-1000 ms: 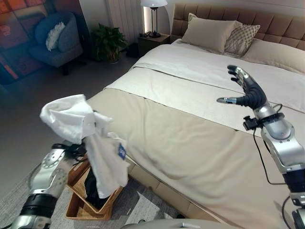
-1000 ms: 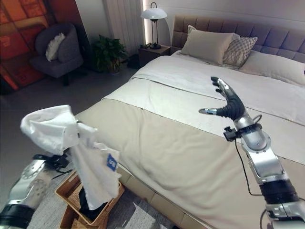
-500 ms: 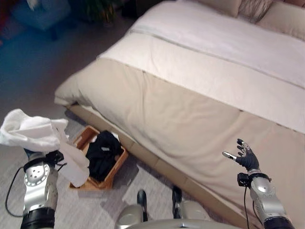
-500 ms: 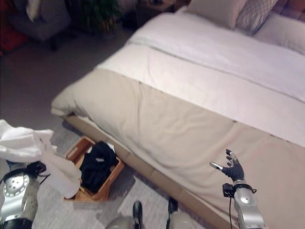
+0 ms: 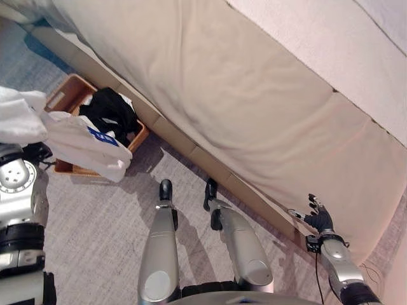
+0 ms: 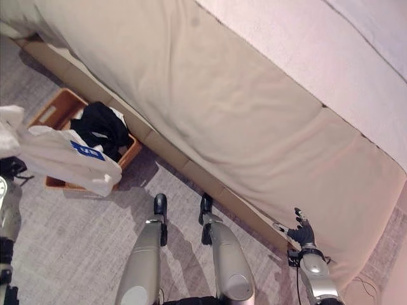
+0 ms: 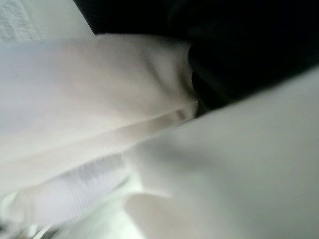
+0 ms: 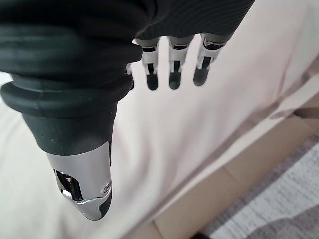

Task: Pick up clothes into the bucket

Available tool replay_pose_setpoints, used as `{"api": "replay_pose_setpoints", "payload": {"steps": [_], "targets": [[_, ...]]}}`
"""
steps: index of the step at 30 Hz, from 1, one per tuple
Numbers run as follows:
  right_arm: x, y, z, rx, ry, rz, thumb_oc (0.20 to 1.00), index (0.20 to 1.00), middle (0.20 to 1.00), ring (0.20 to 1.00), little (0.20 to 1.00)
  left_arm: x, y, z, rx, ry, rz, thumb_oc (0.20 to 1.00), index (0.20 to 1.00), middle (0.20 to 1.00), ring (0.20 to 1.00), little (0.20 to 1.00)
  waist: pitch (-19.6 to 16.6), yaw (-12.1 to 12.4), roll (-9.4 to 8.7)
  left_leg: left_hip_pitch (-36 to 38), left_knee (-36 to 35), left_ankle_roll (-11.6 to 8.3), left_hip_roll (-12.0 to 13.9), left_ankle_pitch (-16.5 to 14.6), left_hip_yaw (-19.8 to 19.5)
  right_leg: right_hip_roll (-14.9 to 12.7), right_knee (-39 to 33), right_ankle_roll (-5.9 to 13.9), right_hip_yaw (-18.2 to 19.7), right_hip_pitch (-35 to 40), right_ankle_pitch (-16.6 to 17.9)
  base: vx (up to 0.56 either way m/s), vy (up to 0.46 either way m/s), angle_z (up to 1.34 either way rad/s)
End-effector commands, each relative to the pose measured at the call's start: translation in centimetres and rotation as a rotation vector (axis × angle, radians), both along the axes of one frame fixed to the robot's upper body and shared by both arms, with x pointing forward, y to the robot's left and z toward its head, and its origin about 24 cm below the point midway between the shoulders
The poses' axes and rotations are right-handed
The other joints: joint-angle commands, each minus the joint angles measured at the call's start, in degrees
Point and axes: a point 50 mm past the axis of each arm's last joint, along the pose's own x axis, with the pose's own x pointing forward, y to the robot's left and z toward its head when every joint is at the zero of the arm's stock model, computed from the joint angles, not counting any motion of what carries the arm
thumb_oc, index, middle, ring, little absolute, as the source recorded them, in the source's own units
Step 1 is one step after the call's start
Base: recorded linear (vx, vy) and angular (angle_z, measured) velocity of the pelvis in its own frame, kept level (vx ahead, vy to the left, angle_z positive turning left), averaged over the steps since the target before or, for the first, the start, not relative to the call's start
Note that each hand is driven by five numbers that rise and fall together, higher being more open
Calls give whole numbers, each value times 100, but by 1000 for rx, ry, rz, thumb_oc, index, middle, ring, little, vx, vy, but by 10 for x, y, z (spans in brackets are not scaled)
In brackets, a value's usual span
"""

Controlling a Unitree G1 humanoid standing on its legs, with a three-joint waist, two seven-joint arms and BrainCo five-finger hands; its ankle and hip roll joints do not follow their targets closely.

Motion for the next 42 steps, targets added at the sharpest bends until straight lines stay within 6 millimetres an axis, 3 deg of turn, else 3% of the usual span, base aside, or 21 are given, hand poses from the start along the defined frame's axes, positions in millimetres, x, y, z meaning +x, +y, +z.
{"api": "replay_pose_setpoints", "payload": {"steps": [1, 8, 19, 27, 28, 29, 32, 33, 34, 35, 36, 37, 38, 42], "targets": [[8, -3, 12, -17, -87, -10, 1000, 1000, 1000, 1000, 1000, -8, 9, 43, 109, -137, 68, 200, 200, 200, 200, 200, -42, 55, -186, -155, 369, 137, -168, -158, -290, -559, 343, 488, -19, 123, -101, 0, 0, 0], [20, 12, 23, 20, -170, 41, 1000, 1000, 1000, 1000, 1000, -6, 16, 65, 181, -136, 141, 200, 200, 200, 200, 200, -42, 18, -375, -863, 606, 142, -136, -187, -374, -508, 283, 542, -76, -466, 13, 10, 6, 7], [22, 21, 20, 36, -171, 58, 1000, 1000, 1000, 1000, 1000, -9, 26, 92, 145, -232, 182, 200, 200, 200, 200, 200, -42, -36, -542, -1059, 438, 113, -88, -146, -360, -448, -168, 610, -117, -571, 225, 15, -2, 1], [27, 31, 21, 60, -189, 94, 1000, 1000, 1000, 1000, 1000, -6, 23, 102, 182, -233, 189, 200, 200, 200, 200, 200, -42, -120, -685, -1179, 387, 98, -44, -129, -310, -384, -530, 667, -56, -588, 448, 16, -2, -1], [26, 32, 21, 59, -187, 98, 1000, 1000, 1000, 1000, 1000, -5, 25, 100, 186, -213, 202, 200, 200, 200, 200, 200, -42, -97, -673, -1066, 408, 81, 6, -331, -343, -321, -543, 714, -13, -477, 330, 2, 11, -4], [27, 32, 22, 60, -193, 96, 1000, 1000, 1000, 1000, 1000, -5, 25, 102, 187, -219, 201, 200, 200, 200, 200, 200, -42, -119, -704, -1197, 379, 99, -36, -127, -294, -375, -580, 671, -49, -591, 475, 12, 6, -7], [29, 35, 23, 64, -200, 110, 1000, 1000, 1000, 1000, 1000, -3, 30, 97, 231, -134, 242, 200, 200, 200, 200, 200, -42, -154, -746, -1269, 399, 97, -8, -132, -280, -347, -689, 690, -19, -606, 540, -25, 21, -9], [29, 35, 23, 66, -200, 113, 1000, 1000, 1000, 1000, 1000, -2, 31, 94, 218, -119, 244, 351, 351, 351, 351, 351, -42, -162, -758, -1282, 408, 100, -2, -138, -273, -340, -703, 693, -4, -609, 547, 81, 1, -8], [28, 36, 22, 66, -195, 115, 1000, 1000, 1000, 1000, 1000, -2, 32, 93, 218, -114, 245, 520, 520, 520, 520, 520, -42, -135, -730, -1155, 431, 82, 40, -335, -321, -287, -676, 734, 29, -497, 413, 5, 12, -9], [29, 36, 24, 65, -202, 117, 1000, 1000, 1000, 1000, 1000, 0, 35, 87, 212, -71, 257, 1000, 1000, 1000, 1000, 1000, -42, -194, -776, -1289, 409, 109, -8, -142, -249, -326, -741, 694, 11, -613, 576, 86, 9, -6], [28, 35, 23, 62, -198, 119, 1000, 1000, 1000, 1000, 1000, 1, 37, 81, 214, -31, 262, 1000, 1000, 1000, 1000, 1000, -42, -163, -746, -1167, 451, 92, 48, -364, -286, -258, -735, 736, 62, -497, 443, -77, 28, -6], [29, 35, 25, 62, -205, 117, 1000, 1000, 1000, 1000, 1000, 1, 37, 83, 214, -38, 261, 1000, 1000, 1000, 1000, 1000, -42, -195, -778, -1309, 419, 111, -1, -145, -237, -319, -763, 696, 31, -626, 588, 79, 16, -8], [27, 34, 23, 60, -195, 114, 1000, 1000, 1000, 1000, 1000, 3, 37, 76, 203, -11, 257, 1000, 1000, 1000, 1000, 1000, -42, -172, -747, -1192, 460, 98, 59, -367, -277, -251, -753, 737, 73, -514, 461, -3, 14, -8], [27, 32, 24, 53, -196, 109, 1000, 1000, 1000, 1000, 1000, 7, 37, 63, 199, 60, 253, 1000, 1000, 1000, 1000, 1000, -42, -192, -765, -1234, 472, 108, 53, -376, -265, -230, -781, 733, 69, -550, 488, 15, 0, -4]]}}
